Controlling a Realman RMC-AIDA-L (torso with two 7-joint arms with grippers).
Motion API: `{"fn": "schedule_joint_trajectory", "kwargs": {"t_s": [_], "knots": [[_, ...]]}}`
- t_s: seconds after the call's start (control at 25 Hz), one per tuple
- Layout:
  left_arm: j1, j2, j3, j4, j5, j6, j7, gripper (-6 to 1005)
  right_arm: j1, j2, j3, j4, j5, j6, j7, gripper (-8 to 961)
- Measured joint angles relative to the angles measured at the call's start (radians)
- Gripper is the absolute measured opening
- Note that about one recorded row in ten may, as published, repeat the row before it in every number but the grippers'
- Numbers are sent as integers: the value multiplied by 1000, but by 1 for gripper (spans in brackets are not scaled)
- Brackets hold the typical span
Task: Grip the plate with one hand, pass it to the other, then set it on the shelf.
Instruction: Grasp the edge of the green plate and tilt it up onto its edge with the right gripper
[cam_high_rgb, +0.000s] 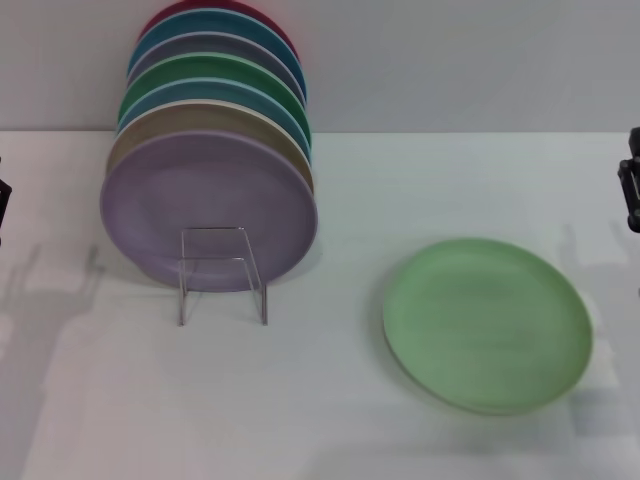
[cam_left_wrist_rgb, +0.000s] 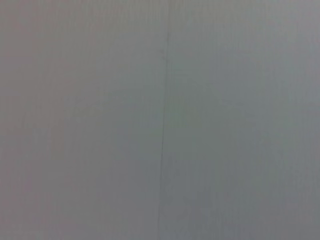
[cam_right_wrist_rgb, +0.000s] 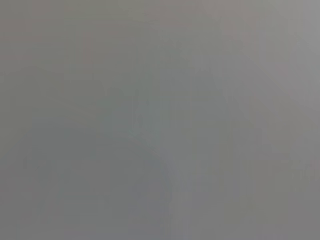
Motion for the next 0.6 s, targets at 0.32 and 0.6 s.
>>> {"fn": "schedule_joint_trajectory", "kwargs": {"t_s": [0.32, 0.6], "knots": [[-4, 0, 0, 7, 0, -1, 0, 725, -2, -5, 31, 126, 0, 100, -39, 621], [0, 1, 0, 8, 0, -1, 0, 725, -27, -8, 145, 359, 1, 343, -182, 621]]}}
